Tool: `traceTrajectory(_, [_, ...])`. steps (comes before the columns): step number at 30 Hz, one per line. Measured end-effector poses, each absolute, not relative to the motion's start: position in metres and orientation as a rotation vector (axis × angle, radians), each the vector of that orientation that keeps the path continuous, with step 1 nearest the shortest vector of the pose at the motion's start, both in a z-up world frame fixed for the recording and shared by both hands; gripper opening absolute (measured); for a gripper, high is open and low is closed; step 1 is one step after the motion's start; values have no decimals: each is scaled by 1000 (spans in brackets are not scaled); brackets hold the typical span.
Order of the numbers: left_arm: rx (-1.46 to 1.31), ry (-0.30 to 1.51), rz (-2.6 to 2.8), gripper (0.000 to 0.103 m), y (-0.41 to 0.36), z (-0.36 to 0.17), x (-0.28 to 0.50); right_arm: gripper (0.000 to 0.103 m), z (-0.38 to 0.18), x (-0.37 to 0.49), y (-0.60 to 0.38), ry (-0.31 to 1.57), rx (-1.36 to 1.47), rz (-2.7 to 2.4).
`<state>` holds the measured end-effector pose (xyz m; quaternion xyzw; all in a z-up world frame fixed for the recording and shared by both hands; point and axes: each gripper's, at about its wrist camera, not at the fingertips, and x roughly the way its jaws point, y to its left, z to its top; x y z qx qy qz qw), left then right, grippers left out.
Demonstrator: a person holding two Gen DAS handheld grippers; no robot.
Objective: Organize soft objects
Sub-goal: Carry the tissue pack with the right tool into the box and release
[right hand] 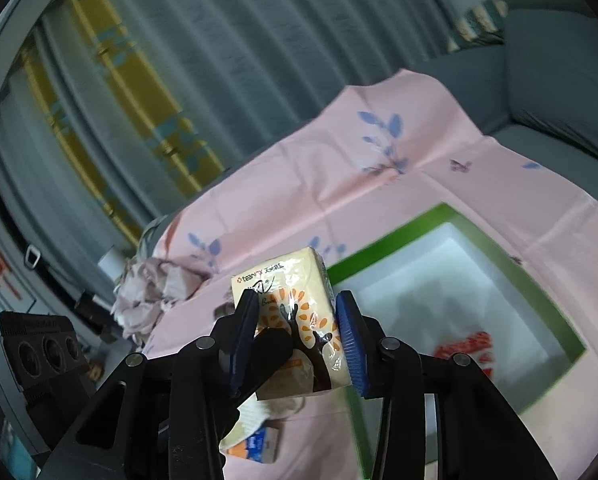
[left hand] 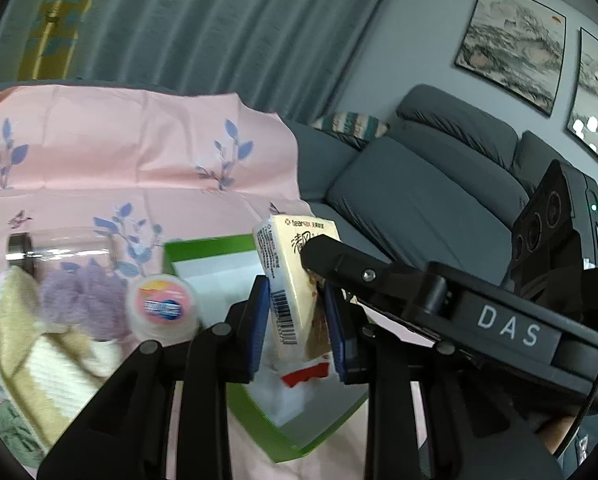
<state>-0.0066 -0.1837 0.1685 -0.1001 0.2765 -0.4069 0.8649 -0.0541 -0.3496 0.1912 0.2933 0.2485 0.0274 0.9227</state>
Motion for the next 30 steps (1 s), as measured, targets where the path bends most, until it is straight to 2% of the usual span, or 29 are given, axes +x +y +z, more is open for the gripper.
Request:
traceTrajectory(11, [-180,704,-912,26,-229,153,4,37,168,-58,-394,567,708,-55])
traceTrajectory(30, [-147,926,-947,27,-283,116,15,34,127,-60,-437,695,816,-234])
